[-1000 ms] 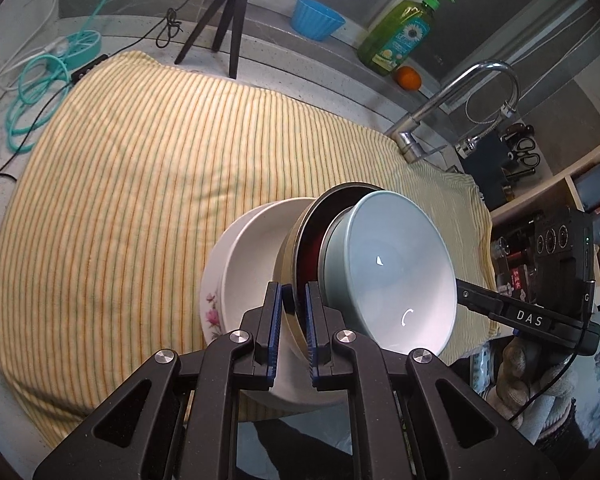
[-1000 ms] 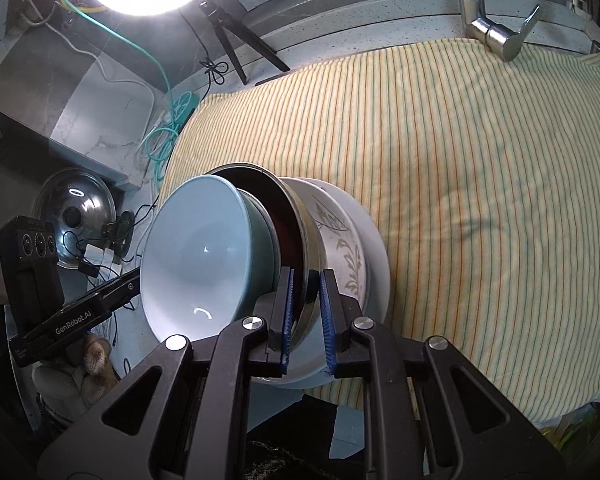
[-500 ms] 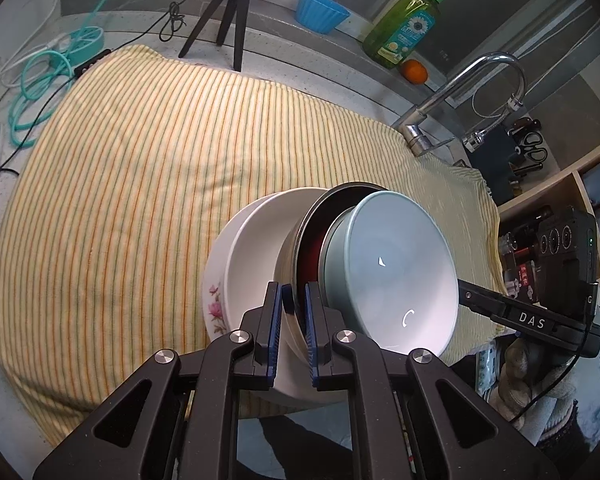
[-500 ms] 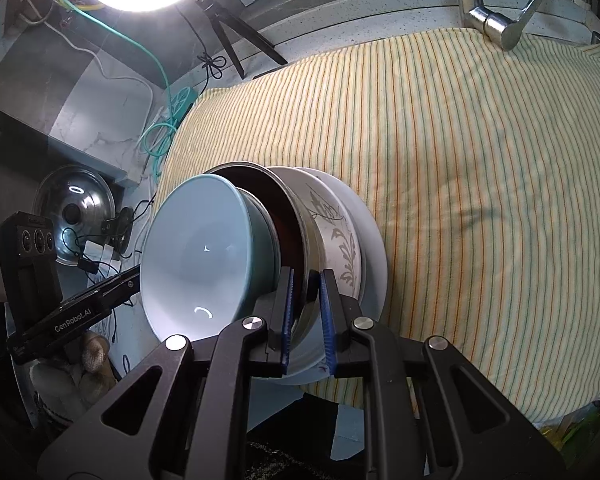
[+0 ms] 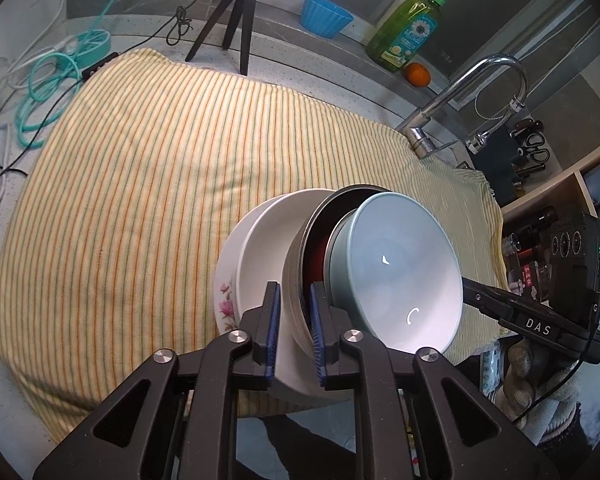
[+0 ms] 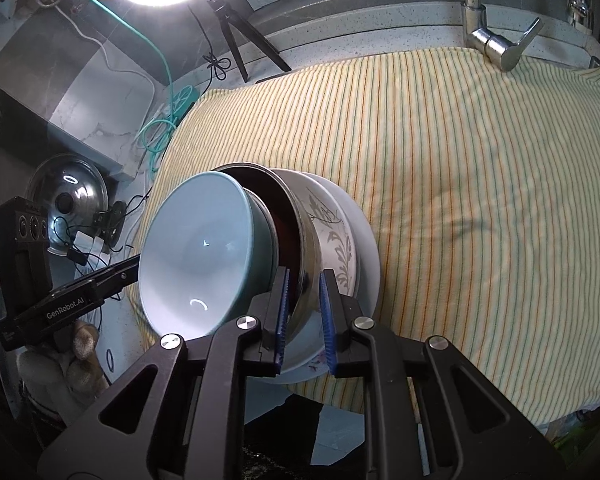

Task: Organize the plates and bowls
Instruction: 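Open both grippers and pull them back from the stacked dishes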

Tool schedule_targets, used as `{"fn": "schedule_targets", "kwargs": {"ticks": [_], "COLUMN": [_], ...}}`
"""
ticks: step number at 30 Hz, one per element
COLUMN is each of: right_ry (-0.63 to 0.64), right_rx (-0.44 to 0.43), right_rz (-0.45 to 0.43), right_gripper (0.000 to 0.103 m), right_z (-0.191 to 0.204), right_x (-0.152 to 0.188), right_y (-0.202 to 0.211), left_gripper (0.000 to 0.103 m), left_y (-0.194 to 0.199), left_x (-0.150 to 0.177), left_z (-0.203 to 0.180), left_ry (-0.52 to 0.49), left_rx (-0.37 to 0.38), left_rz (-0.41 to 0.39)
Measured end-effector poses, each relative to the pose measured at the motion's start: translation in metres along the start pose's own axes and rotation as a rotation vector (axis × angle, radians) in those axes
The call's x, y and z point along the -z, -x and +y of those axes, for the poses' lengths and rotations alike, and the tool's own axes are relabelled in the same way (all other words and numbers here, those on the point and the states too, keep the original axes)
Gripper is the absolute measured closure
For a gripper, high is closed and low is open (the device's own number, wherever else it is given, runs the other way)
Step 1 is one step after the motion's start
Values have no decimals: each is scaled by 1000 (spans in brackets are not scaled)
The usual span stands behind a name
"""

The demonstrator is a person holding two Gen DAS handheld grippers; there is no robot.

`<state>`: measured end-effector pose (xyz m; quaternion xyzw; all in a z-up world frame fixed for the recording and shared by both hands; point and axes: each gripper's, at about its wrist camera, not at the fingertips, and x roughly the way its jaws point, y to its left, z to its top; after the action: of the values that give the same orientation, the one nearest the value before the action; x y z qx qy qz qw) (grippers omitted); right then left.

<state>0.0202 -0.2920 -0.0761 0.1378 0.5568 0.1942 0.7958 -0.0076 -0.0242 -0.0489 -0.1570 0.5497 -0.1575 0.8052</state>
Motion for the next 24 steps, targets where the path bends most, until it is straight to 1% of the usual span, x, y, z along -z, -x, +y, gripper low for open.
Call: {"fn": "schedule_targets", "kwargs": {"ticks": [1,2,4,6,8,9,11,12,13,14,16,18,20,22,24], "right_ry": [2,5,8,8,11,18,43,57,66,74,94,118,143,169,191], "right_rx": [2,4,11,13,17,25,50,59,60,59,65,82,97,117,134], "right_rz": [-2,-8,-24,-41,-61,-75,-100,-117,-134,-152,-186,-215,-240,-270,-292], "right_gripper": [84,82,70,65,63,61,53,46,41,39,34,32,26,20,17], "right_z": [0,0,0,-1,0,1,4,6,8,10,15,21,27,33,39], "right_x": [0,0,1,1,1,2,3,4,4,5,6,8,10,13,15], "right_y": [1,3,8,12,18,21,28,32,36,40,49,57,64,71,76], "left_gripper": [81,81,81,79,71,69,63,61,57,49,40,39,33,30,27], "left_y": [2,3,7,11,16,20,26,29,32,36,42,47,53,58,62], "left_x": [0,0,0,0,1,2,3,4,5,6,8,10,12,14,15], "left_z": [1,1,0,0,-2,-3,-8,-10,-13,-16,-22,-28,-35,-40,-44], "left_ry": [1,0,-3,-11,-23,-32,-67,-84,-98,-113,-143,-173,-199,-215,-227], "left_rx": [0,-1,-4,-7,-15,-21,-49,-65,-80,-94,-117,-148,-177,-199,-221], "left_rz": [-5,-8,-17,-28,-43,-56,-82,-95,-110,-124,-147,-172,-199,-224,-244]}}
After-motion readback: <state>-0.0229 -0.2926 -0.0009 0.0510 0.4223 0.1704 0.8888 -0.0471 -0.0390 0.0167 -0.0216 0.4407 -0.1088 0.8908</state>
